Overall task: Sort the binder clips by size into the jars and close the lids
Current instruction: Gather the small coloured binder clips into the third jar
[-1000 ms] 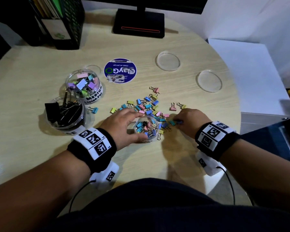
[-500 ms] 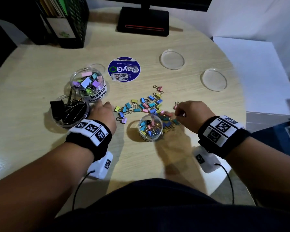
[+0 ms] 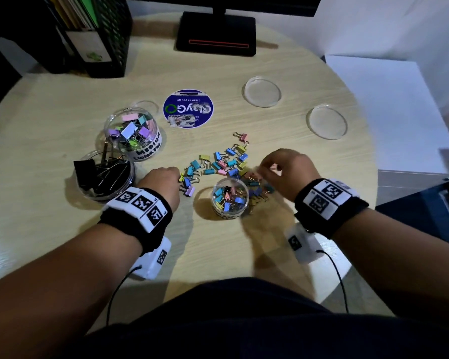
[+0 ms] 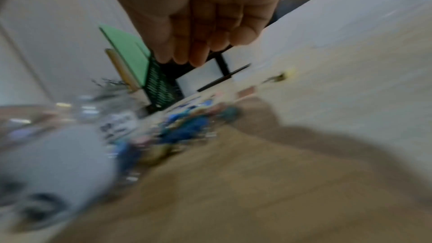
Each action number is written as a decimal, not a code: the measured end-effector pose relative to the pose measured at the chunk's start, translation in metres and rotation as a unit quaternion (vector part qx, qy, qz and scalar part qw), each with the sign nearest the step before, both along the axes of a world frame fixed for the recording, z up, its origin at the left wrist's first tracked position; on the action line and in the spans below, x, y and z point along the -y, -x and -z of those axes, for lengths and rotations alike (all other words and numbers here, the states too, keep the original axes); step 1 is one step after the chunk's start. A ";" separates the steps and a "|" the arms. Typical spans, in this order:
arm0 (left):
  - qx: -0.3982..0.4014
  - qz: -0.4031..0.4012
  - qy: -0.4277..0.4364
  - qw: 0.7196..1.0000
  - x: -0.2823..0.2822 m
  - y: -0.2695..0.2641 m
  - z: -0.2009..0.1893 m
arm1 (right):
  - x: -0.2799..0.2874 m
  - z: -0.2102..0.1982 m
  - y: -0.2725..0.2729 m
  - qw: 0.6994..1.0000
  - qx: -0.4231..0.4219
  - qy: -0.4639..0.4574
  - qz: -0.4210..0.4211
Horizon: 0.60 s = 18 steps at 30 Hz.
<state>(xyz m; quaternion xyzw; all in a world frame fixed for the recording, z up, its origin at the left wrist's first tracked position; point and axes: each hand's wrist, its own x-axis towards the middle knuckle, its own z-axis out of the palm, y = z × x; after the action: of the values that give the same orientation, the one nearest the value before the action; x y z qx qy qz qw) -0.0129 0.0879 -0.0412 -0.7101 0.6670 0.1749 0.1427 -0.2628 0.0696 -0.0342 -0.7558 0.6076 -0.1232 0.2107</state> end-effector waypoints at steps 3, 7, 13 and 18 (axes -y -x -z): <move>-0.001 0.006 0.005 1.000 -0.003 0.001 -0.001 | 0.019 0.012 0.024 0.994 -0.094 -0.041 0.045; -0.019 0.004 0.009 1.000 -0.005 0.000 0.000 | 0.025 0.010 0.036 0.982 -0.147 -0.108 0.038; -0.022 -0.023 -0.015 0.999 -0.005 -0.003 -0.002 | 0.029 0.009 0.036 0.970 -0.207 -0.124 0.024; -0.048 -0.060 -0.005 0.997 -0.007 -0.004 -0.006 | 0.025 0.008 0.036 0.969 -0.216 -0.118 0.014</move>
<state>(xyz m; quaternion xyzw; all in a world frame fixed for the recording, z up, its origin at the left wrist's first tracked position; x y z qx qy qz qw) -0.0088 0.0950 -0.0352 -0.7389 0.6283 0.2205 0.1027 -0.2985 0.0441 -0.0425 -0.7257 0.6594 0.1129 0.1607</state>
